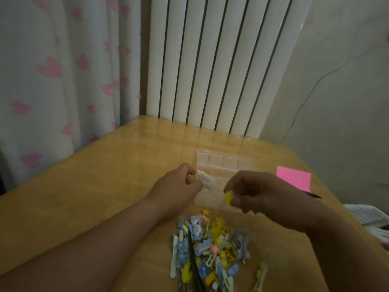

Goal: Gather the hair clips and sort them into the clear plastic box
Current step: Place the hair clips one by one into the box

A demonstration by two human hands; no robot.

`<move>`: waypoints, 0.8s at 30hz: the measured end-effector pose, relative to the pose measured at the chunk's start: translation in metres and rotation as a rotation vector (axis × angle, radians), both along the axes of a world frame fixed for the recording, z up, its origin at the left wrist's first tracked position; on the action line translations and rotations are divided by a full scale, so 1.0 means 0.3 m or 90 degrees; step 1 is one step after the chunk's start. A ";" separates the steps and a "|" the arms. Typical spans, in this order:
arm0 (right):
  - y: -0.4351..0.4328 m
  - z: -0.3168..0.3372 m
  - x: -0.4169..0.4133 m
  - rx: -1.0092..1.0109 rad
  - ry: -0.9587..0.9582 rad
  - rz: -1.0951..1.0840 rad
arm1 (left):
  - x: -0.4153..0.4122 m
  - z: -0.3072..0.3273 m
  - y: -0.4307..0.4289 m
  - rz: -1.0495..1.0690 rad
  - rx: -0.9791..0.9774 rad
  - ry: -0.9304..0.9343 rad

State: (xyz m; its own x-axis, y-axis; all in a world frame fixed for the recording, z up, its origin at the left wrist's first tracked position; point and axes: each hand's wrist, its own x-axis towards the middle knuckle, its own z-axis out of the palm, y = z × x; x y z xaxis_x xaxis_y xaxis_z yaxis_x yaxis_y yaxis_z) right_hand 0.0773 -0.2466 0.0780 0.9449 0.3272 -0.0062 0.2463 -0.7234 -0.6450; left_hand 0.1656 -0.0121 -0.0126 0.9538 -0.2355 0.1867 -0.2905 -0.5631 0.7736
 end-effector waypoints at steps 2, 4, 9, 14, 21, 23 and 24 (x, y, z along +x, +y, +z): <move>0.006 -0.007 0.031 0.075 -0.065 -0.089 | 0.003 -0.007 0.001 -0.001 0.001 0.001; 0.022 -0.012 0.086 0.083 -0.111 -0.175 | 0.003 -0.011 0.000 -0.004 0.000 0.003; 0.060 -0.038 0.268 -0.068 -0.093 -0.279 | 0.006 -0.012 -0.001 -0.004 0.008 0.004; 0.089 -0.070 0.365 -0.185 -0.056 -0.316 | -0.003 0.001 0.003 -0.006 0.021 0.010; 0.101 -0.132 0.399 -0.181 -0.071 -0.349 | -0.010 0.011 -0.002 -0.006 0.031 0.005; 0.085 -0.142 0.386 -0.166 -0.090 -0.359 | -0.008 0.009 -0.003 -0.008 0.028 0.006; 0.076 -0.143 0.371 -0.151 -0.111 -0.365 | -0.007 0.007 -0.004 -0.009 0.028 0.008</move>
